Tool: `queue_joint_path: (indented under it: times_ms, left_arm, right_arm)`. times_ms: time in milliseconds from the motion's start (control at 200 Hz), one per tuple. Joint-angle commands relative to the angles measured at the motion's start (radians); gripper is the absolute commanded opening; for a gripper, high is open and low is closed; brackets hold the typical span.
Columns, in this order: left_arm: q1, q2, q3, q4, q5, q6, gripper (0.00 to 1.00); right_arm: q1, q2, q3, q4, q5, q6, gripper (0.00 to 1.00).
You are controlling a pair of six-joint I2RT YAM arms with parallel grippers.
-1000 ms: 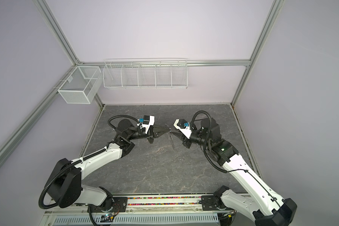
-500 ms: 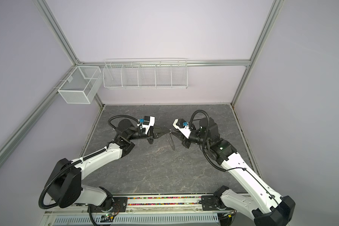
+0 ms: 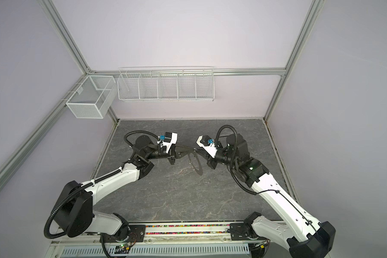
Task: Attach keys to a key ring
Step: Insert the key into the keyring.
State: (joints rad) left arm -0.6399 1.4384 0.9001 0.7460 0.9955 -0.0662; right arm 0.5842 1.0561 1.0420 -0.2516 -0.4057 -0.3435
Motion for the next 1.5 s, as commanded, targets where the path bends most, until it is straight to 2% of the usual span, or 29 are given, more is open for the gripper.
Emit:
queue_joint_path:
  times_ms: [0, 265, 360, 480, 625, 665, 705, 870, 1004, 1119, 1344, 1494]
  left_arm:
    - [-0.004, 0.006, 0.04, 0.005, 0.027, 0.011, 0.0]
    - [-0.004, 0.012, 0.046, -0.001, 0.031, 0.011, 0.0]
    - [-0.004, 0.013, 0.047, -0.005, 0.032, 0.011, 0.0]
    - [-0.006, 0.013, 0.047, -0.015, 0.023, 0.017, 0.0]
    - [-0.007, 0.006, 0.048, -0.064, -0.018, 0.049, 0.0]
    - [-0.007, -0.001, 0.05, -0.099, -0.039, 0.069, 0.12]
    - [-0.009, -0.018, 0.053, -0.154, -0.08, 0.11, 0.24]
    - [-0.024, -0.106, 0.082, -0.43, -0.259, 0.34, 0.36]
    - [-0.067, -0.168, 0.089, -0.593, -0.413, 0.545, 0.37]
    - [-0.114, -0.191, 0.102, -0.682, -0.485, 0.661, 0.37]
    - [-0.21, -0.186, 0.135, -0.788, -0.652, 0.823, 0.35]
    - [-0.228, -0.171, 0.154, -0.805, -0.696, 0.833, 0.35]
  right_arm:
    - [-0.001, 0.002, 0.014, 0.022, -0.016, -0.003, 0.16]
    - [-0.002, 0.002, 0.014, 0.014, -0.031, -0.009, 0.17]
    - [-0.001, 0.001, 0.013, 0.015, -0.036, -0.013, 0.14]
    - [-0.002, -0.005, 0.014, 0.008, -0.055, -0.021, 0.07]
    - [-0.001, -0.013, 0.012, -0.011, -0.054, -0.028, 0.07]
    - [-0.001, -0.014, 0.016, -0.028, -0.046, -0.031, 0.07]
    - [-0.002, -0.016, 0.021, -0.052, -0.036, -0.037, 0.07]
    - [-0.001, -0.02, 0.054, -0.164, 0.02, -0.052, 0.07]
    - [0.005, -0.009, 0.077, -0.235, 0.051, -0.052, 0.07]
    - [0.013, 0.009, 0.103, -0.277, 0.068, -0.047, 0.07]
    - [0.029, 0.055, 0.155, -0.335, 0.097, -0.043, 0.07]
    - [0.041, 0.07, 0.167, -0.344, 0.103, -0.044, 0.07]
